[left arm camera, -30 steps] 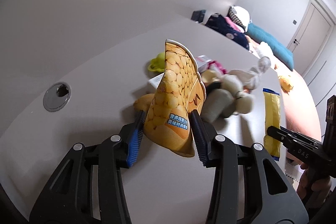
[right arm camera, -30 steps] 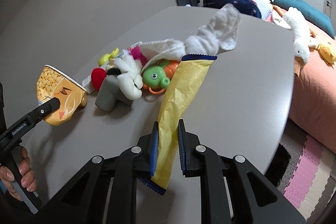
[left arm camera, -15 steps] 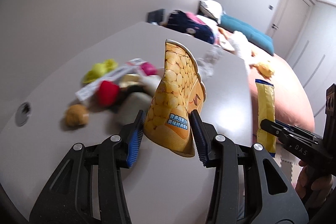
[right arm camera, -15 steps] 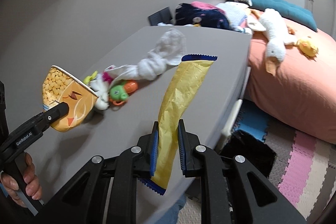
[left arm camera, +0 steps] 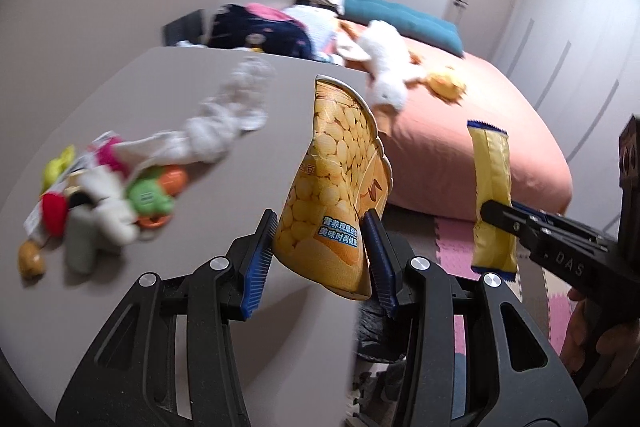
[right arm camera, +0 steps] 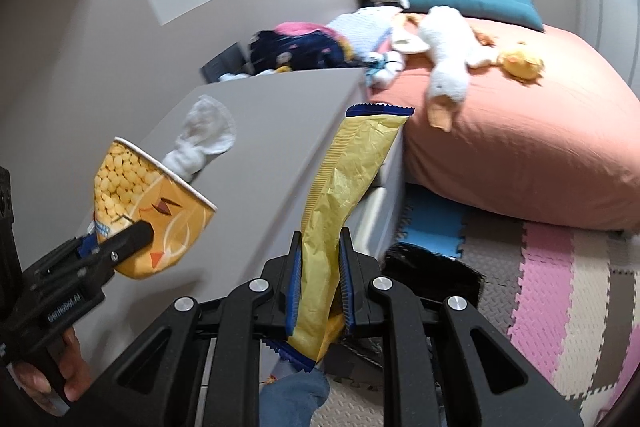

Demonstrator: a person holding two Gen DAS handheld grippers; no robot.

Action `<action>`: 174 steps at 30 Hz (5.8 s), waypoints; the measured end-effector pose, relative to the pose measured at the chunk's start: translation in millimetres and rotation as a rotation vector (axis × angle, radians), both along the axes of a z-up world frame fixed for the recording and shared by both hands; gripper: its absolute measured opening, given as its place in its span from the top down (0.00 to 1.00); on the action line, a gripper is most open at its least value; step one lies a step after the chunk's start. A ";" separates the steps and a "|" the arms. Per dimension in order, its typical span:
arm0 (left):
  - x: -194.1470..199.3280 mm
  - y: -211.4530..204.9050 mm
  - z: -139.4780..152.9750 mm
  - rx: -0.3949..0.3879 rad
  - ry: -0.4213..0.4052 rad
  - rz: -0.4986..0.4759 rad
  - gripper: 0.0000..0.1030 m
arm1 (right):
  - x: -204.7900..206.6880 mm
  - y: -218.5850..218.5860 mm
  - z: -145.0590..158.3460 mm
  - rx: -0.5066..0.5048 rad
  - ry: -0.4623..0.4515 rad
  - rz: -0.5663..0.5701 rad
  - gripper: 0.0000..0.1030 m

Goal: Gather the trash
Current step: 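Carry cup and wrapper over the black bin and open both tools, then move both tools back over the table toward the remaining items, then grasp the white cloth with the right tool while the left tool grasps the brown plush, then carry cloth and brown plush over the black bin and release both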

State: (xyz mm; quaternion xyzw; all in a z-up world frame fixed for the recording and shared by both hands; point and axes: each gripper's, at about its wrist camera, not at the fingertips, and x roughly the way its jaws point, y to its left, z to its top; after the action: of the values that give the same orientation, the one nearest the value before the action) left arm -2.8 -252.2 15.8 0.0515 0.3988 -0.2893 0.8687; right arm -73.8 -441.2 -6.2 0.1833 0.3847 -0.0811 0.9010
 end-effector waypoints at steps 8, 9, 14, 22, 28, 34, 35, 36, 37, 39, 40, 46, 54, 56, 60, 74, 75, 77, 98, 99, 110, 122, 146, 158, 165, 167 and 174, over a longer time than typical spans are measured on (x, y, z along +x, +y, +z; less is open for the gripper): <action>-15.4 -65.1 -12.1 0.043 0.006 -0.138 0.57 | -21.0 -51.2 -5.6 0.013 0.012 -0.099 0.82; -18.5 -70.6 -13.4 0.050 0.008 -0.150 0.57 | -22.7 -58.4 -6.8 0.017 0.015 -0.110 0.82; -20.6 -102.3 -33.4 0.119 0.044 -0.223 0.29 | -27.9 -86.8 -8.0 0.029 0.030 -0.156 0.57; -23.3 -123.6 -52.8 0.234 -0.009 -0.214 0.06 | -36.8 -121.6 -12.4 0.021 0.037 -0.267 0.35; -23.2 -117.9 -49.5 0.231 -0.022 -0.200 0.06 | -33.7 -122.5 -20.1 0.030 0.047 -0.258 0.35; -23.7 -108.2 -47.5 0.226 -0.027 -0.183 0.06 | -24.9 -110.8 -20.6 0.024 0.047 -0.233 0.35; -23.6 -105.2 -46.7 0.225 -0.028 -0.179 0.06 | -23.5 -108.5 -20.3 0.023 0.047 -0.227 0.35; -22.9 -101.9 -45.7 0.223 -0.030 -0.173 0.06 | -21.4 -105.1 -20.2 0.021 0.047 -0.219 0.35; -21.8 -98.8 -44.5 0.221 -0.033 -0.167 0.06 | -18.8 -101.4 -20.0 0.020 0.047 -0.211 0.35; -19.8 -91.9 -42.1 0.220 -0.039 -0.154 0.06 | -13.9 -93.7 -19.9 0.018 0.047 -0.195 0.35; -18.9 -87.8 -40.7 0.219 -0.044 -0.147 0.06 | -11.3 -89.7 -19.5 0.016 0.046 -0.184 0.35; -12.1 -61.1 -32.8 0.216 -0.064 -0.102 0.06 | 7.5 -59.3 -15.8 0.006 0.041 -0.123 0.35; -2.7 -15.2 -22.9 0.214 -0.087 -0.022 0.06 | 31.6 -12.0 -10.9 -0.005 0.025 -0.030 0.32; -0.8 -2.4 -19.9 0.218 -0.097 0.000 0.06 | 37.6 -0.3 -9.6 -0.004 0.023 -0.003 0.31; 4.4 25.9 -15.4 0.225 -0.112 0.047 0.06 | 51.3 24.9 -5.8 -0.007 0.016 0.046 0.28; 31.3 134.3 -14.0 0.205 -0.096 0.247 0.06 | 108.4 107.9 -2.7 -0.008 0.018 0.185 0.28; 33.5 139.6 -14.5 0.201 -0.092 0.259 0.06 | 113.0 114.1 -3.4 -0.008 0.020 0.196 0.28; 38.4 153.1 -15.6 0.196 -0.085 0.284 0.06 | 122.1 123.9 -4.8 -0.009 0.026 0.213 0.28; 87.1 245.0 -42.9 0.162 0.017 0.437 0.06 | 229.3 148.6 -37.7 0.106 0.099 0.098 0.28; 89.2 245.8 -45.3 0.167 0.023 0.439 0.06 | 232.7 149.4 -39.3 0.100 0.106 0.096 0.28; 95.1 252.9 -66.3 0.193 0.081 0.458 0.15 | 241.9 156.5 -53.6 0.058 0.125 0.128 0.49; 87.9 272.9 -65.1 0.134 0.065 0.511 0.55 | 231.4 152.9 -39.6 0.080 0.034 0.151 0.55; 47.6 230.2 1.0 0.083 -0.067 0.469 0.55 | 155.9 104.1 17.3 0.065 -0.100 0.099 0.55; 20.8 150.2 10.8 0.069 -0.097 0.319 0.55 | 100.7 52.0 15.4 0.035 -0.096 0.018 0.55; 13.1 107.0 7.4 0.065 -0.092 0.239 0.55 | 74.8 28.2 13.3 0.026 -0.090 -0.015 0.55; 11.8 94.9 7.0 0.062 -0.090 0.218 0.55 | 67.5 22.0 13.2 0.019 -0.088 -0.023 0.55; 4.0 60.0 4.9 0.056 -0.081 0.157 0.55 | 42.9 -3.4 13.1 -0.002 -0.084 -0.060 0.54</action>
State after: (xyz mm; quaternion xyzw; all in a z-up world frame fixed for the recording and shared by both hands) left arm 1.1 -192.2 20.7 0.0558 0.3739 -0.2067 0.9024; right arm -31.0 -444.6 6.9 0.1969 0.3405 -0.1008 0.9138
